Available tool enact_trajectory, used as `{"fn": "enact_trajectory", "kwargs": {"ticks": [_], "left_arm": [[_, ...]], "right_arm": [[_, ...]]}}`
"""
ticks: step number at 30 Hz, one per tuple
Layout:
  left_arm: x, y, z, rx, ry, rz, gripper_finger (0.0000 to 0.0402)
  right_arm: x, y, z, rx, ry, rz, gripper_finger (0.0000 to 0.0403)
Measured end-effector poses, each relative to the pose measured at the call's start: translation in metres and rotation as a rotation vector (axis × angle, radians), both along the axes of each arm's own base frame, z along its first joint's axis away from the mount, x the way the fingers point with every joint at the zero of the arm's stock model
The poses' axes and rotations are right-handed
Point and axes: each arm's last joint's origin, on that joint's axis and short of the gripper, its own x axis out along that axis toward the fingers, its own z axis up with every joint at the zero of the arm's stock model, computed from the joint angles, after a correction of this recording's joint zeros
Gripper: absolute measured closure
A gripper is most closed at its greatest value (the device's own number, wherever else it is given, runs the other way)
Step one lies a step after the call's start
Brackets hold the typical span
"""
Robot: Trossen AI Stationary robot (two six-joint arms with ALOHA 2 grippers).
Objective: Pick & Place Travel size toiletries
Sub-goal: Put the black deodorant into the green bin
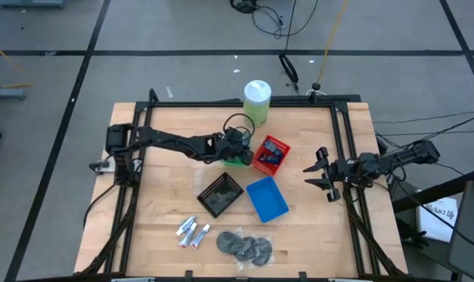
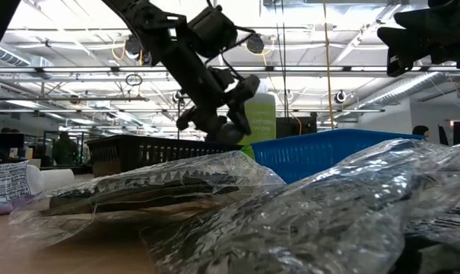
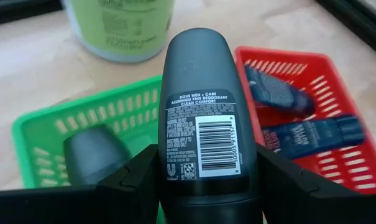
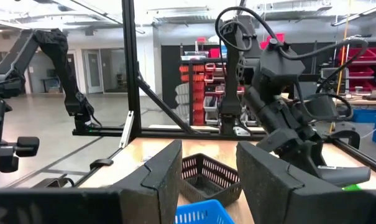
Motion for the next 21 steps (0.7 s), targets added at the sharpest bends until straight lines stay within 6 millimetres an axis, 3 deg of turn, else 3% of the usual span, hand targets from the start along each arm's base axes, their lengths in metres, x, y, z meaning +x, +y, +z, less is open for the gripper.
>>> {"fn": "enact_trajectory", "kwargs": {"ticks": [9, 18, 21], "left_arm": [[0.0004, 0.0027, -0.0081, -0.015, 0.026, 0.006, 0.0183], [-0.0009, 0.0034, -0.0088, -0.004, 0.041, 0.023, 0.0193], [-0.0009, 0.0036, -0.0088, -0.010, 0.036, 0.031, 0.0177]], "right_arm": [[0.0001, 0.0000, -0.0001, -0.001, 0.001, 0.000, 0.0261], [0.0001, 0.0000, 0.0000, 0.000, 0.000, 0.000, 0.0261], [0.0001, 0.0000, 0.0000, 0.000, 0.000, 0.000, 0.0261]]}}
